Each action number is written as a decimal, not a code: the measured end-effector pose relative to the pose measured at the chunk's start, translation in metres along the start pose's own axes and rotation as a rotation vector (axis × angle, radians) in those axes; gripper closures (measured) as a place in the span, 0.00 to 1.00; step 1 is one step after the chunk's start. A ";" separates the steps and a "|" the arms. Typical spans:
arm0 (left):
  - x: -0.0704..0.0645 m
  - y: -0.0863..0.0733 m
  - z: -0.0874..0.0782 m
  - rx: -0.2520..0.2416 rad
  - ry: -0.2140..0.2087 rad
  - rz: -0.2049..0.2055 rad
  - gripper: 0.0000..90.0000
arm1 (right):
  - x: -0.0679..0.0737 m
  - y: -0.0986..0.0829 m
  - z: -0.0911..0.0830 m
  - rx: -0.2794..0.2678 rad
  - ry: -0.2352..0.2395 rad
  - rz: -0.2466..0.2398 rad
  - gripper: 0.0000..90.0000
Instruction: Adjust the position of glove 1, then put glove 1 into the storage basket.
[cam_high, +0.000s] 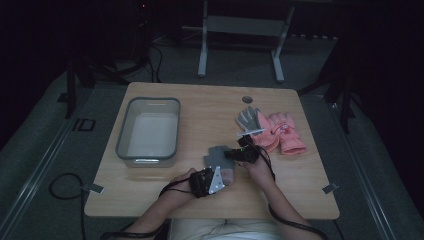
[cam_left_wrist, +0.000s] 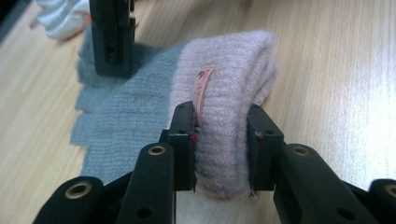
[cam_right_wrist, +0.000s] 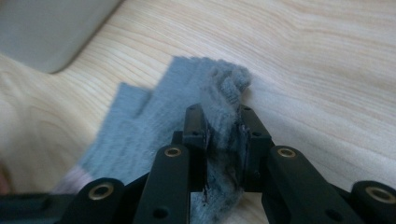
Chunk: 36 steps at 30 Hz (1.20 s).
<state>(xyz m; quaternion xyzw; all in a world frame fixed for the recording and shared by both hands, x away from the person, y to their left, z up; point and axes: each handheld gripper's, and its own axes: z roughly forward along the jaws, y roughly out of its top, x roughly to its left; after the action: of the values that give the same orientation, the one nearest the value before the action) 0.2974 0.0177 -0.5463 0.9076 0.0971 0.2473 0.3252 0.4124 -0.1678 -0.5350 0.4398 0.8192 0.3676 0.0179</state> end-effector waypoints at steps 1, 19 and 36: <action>0.003 0.001 -0.002 0.006 -0.014 -0.012 0.77 | 0.001 0.001 -0.002 -0.002 0.005 -0.003 0.86; 0.048 0.020 -0.046 0.034 -0.002 -0.011 0.79 | 0.032 0.044 -0.041 -0.126 0.084 -0.089 0.86; 0.094 0.026 -0.108 0.057 0.070 -0.013 0.79 | 0.076 0.112 -0.056 -0.188 0.107 -0.171 0.86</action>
<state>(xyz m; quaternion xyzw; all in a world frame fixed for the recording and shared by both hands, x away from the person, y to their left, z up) 0.3235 0.0883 -0.4217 0.9066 0.1215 0.2739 0.2971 0.4254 -0.1069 -0.4024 0.3445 0.8154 0.4628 0.0467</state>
